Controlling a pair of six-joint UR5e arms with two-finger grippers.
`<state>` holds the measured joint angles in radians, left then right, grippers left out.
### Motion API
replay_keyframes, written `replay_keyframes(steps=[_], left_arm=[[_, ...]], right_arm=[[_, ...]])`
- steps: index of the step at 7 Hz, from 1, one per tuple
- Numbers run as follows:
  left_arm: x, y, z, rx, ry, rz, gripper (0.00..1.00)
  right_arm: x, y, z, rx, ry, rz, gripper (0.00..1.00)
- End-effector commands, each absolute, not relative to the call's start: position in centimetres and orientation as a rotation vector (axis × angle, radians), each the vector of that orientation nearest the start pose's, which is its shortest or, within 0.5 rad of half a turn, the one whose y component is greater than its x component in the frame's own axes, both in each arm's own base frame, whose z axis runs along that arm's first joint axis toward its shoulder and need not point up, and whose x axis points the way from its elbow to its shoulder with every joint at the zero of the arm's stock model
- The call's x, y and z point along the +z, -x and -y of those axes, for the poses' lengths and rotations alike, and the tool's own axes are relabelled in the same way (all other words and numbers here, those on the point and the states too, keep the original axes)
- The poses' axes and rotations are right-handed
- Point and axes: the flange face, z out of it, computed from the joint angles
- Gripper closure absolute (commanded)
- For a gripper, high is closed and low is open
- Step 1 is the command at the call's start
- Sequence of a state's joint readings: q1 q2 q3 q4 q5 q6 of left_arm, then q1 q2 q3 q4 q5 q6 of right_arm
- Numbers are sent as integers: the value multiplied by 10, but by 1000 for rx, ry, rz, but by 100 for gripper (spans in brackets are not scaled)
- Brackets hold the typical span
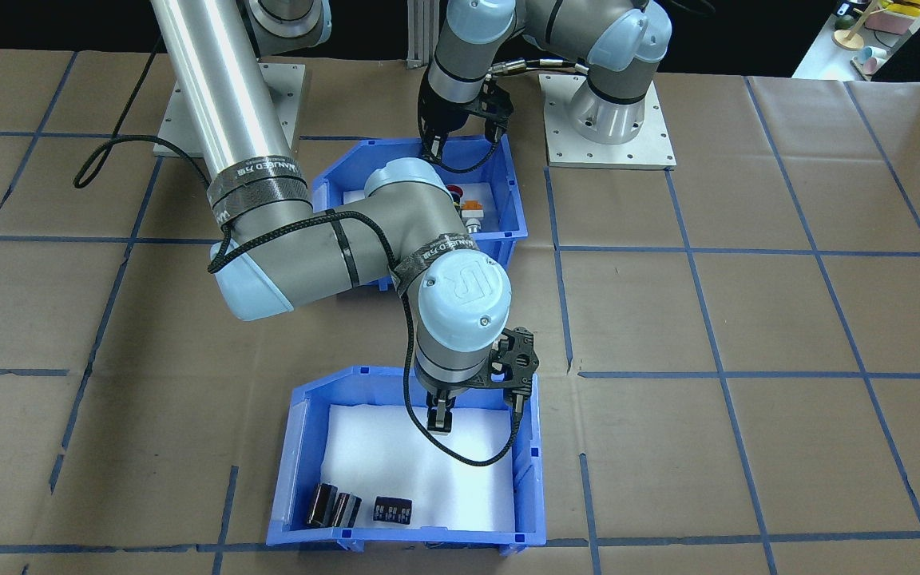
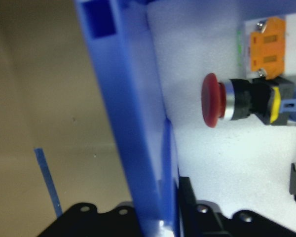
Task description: Place button box in front
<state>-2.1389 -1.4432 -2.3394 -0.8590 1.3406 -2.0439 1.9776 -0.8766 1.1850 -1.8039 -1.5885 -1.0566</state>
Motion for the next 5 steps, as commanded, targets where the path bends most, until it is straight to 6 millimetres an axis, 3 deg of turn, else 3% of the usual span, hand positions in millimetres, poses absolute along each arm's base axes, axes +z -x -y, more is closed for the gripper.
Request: replay_keyframes(steps=[1, 2, 4, 5], left_arm=[[302, 327, 231, 298, 2224, -2481, 100], [324, 323, 230, 306, 2161, -2484, 100], [352, 321, 237, 249, 2094, -2493, 100], [357, 318, 239, 218, 2096, -2486, 100]], right_arm=[[280, -411, 624, 90, 2100, -2344, 77], [290, -411, 622, 71, 2104, -2349, 91], [325, -399, 620, 10, 2103, -2383, 94], [350, -376, 621, -11, 2081, -2417, 94]])
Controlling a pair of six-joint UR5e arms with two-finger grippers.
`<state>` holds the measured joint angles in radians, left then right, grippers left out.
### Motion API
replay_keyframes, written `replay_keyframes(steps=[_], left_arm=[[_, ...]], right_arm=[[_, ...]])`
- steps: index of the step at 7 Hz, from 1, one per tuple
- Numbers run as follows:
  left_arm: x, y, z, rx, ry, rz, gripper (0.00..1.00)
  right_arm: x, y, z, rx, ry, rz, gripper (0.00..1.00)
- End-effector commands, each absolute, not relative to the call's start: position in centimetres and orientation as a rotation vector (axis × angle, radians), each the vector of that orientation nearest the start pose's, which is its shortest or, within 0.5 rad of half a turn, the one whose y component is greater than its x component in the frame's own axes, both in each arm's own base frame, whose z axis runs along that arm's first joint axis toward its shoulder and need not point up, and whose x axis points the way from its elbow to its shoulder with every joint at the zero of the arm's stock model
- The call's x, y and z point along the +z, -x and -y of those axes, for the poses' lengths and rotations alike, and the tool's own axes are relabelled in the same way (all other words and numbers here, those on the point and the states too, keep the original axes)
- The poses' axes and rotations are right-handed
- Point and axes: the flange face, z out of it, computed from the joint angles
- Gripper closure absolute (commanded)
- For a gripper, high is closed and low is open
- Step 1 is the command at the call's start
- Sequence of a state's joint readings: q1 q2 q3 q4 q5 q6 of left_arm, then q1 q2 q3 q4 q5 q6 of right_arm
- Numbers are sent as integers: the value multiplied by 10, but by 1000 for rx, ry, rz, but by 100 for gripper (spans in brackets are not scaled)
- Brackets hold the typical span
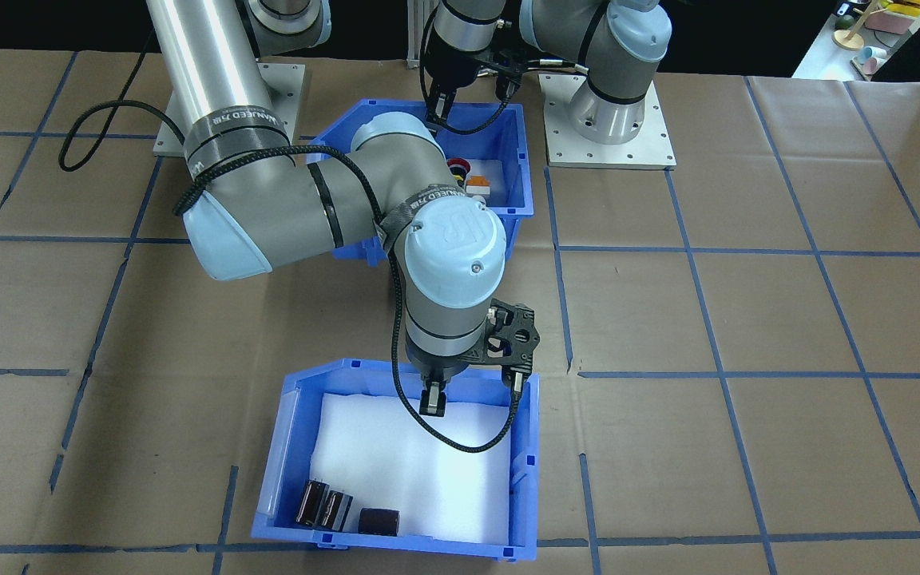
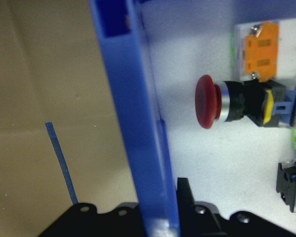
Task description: Place button box in front
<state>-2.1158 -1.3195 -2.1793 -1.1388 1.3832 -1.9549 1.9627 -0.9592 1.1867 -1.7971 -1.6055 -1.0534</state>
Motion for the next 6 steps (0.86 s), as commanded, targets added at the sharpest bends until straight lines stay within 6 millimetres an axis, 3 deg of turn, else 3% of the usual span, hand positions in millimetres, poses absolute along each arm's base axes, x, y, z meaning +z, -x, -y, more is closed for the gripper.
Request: replay_keyframes(steps=[1, 3, 5, 6], left_arm=[[363, 312, 245, 181, 2115, -2469, 100], [382, 287, 246, 163, 2058, -2528, 100], [391, 254, 275, 138, 2128, -2498, 100], [389, 233, 304, 132, 2117, -2510, 100]], right_arm=[[366, -335, 637, -20, 2057, -2478, 95], [386, -230, 664, 9, 2127, -2420, 95], [388, -128, 657, 52, 2182, -2351, 95], [391, -91, 641, 66, 2223, -2302, 95]])
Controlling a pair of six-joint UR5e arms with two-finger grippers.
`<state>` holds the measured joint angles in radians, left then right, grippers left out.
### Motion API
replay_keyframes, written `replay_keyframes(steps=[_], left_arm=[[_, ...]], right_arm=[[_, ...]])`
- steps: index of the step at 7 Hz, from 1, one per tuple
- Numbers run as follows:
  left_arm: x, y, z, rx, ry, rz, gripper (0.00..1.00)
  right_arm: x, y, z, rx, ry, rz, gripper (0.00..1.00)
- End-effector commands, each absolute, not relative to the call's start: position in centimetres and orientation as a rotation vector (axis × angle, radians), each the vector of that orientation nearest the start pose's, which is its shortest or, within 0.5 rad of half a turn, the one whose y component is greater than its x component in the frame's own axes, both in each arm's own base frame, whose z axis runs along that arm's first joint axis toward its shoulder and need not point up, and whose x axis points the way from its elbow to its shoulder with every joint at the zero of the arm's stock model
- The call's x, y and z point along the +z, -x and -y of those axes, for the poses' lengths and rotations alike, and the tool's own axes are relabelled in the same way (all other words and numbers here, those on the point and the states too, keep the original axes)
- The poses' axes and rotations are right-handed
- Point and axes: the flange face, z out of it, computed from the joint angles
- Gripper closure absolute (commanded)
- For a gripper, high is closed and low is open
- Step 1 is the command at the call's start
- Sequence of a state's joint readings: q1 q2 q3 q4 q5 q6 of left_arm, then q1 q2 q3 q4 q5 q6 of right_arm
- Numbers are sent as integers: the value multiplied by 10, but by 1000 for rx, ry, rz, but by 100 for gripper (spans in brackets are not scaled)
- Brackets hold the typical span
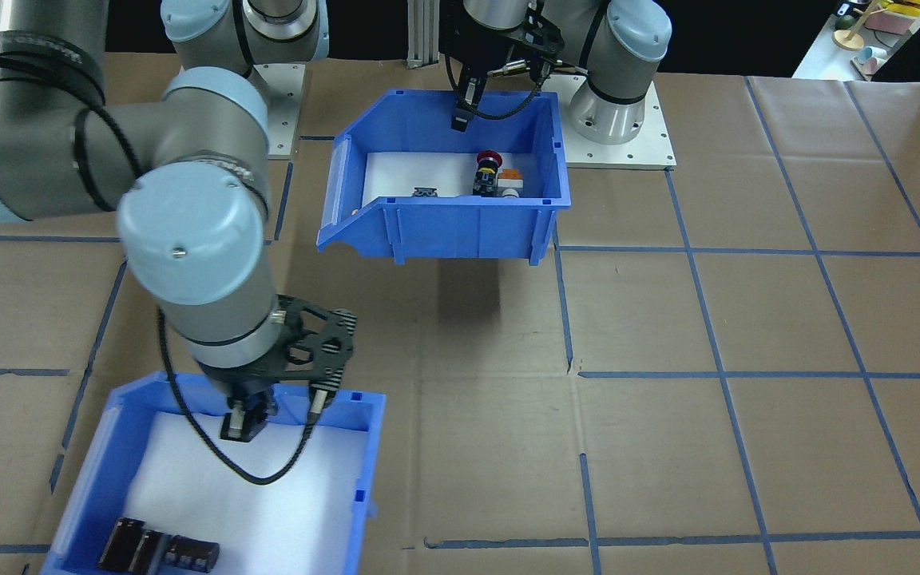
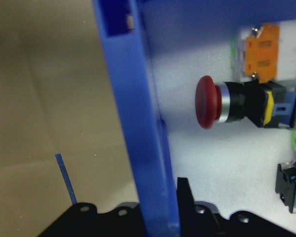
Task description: Place button box in front
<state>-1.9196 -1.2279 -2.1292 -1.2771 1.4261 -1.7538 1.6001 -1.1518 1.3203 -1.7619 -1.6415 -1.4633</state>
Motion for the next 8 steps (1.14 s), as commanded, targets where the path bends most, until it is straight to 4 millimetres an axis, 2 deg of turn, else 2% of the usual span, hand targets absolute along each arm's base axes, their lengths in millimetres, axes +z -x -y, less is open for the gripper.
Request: replay_keyframes(steps=[1, 2, 3, 5, 6, 8], left_arm=[[386, 209, 336, 141, 2115, -2518, 100], [387, 205, 370, 153, 2144, -2503, 100], [383, 212, 418, 157, 2148, -2499, 100], [387, 230, 500, 147, 2139, -2523, 99], [379, 235, 527, 156, 2137, -2519, 98], [346, 266, 575, 200, 2148, -2588, 96]], right_arm=[[392, -66, 623, 80, 2242, -2267, 95], [391, -50, 602, 99, 2270, -2218, 95], [390, -40, 577, 111, 2275, -2198, 95], [391, -26, 542, 105, 2324, -2156, 95], [391, -23, 527, 104, 2316, -2161, 94], [388, -12, 522, 110, 2319, -2147, 94]])
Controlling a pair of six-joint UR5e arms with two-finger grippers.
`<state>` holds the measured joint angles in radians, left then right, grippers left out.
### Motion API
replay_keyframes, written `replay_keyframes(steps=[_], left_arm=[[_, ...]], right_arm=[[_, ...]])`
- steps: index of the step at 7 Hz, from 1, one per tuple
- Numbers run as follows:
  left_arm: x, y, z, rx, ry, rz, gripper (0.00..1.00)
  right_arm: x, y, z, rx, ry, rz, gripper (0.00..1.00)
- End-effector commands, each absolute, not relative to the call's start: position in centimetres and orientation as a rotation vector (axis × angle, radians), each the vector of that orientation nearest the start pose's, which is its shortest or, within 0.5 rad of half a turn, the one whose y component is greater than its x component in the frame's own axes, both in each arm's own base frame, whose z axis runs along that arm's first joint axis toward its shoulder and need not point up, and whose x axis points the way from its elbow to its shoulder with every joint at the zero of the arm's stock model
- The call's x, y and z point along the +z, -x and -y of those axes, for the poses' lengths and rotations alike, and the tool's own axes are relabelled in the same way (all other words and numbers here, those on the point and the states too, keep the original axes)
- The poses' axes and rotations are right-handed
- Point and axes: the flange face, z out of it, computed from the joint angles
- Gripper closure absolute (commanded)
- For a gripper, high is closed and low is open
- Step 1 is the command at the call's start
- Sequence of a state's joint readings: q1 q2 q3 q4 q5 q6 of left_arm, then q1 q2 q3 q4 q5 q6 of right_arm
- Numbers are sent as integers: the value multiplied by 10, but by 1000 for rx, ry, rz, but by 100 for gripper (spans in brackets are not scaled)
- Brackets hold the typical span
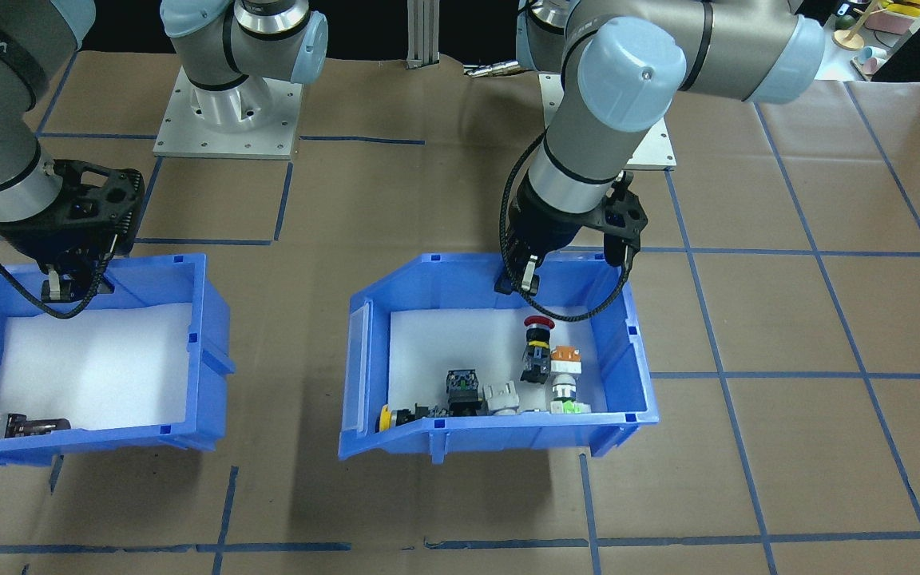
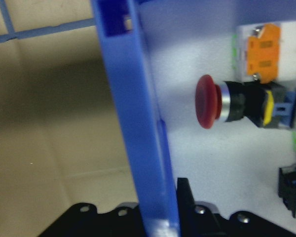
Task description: Place button box in front
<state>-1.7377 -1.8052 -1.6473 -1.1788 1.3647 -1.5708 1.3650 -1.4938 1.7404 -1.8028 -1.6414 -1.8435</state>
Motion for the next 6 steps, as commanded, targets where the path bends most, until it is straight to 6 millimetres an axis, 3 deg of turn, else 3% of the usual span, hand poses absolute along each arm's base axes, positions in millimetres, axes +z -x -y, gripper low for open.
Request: replay_keyframes(steps=[1, 3, 4, 5, 6], left_arm=[[331, 282, 586, 216, 2118, -2595, 94], [315, 292, 586, 229, 2084, -2586, 80], [313, 292, 586, 232, 2083, -2584, 66], [310, 291, 584, 230, 2079, -2576, 41], [313, 291, 585, 219, 2078, -2581, 23]], right_arm=[[388, -6, 522, 108, 2309, -2157, 94], [388, -6, 522, 108, 2309, -2157, 94], [387, -6, 522, 110, 2307, -2155, 94], [388, -6, 522, 109, 2308, -2156, 94], [388, -6, 522, 109, 2308, -2156, 94]])
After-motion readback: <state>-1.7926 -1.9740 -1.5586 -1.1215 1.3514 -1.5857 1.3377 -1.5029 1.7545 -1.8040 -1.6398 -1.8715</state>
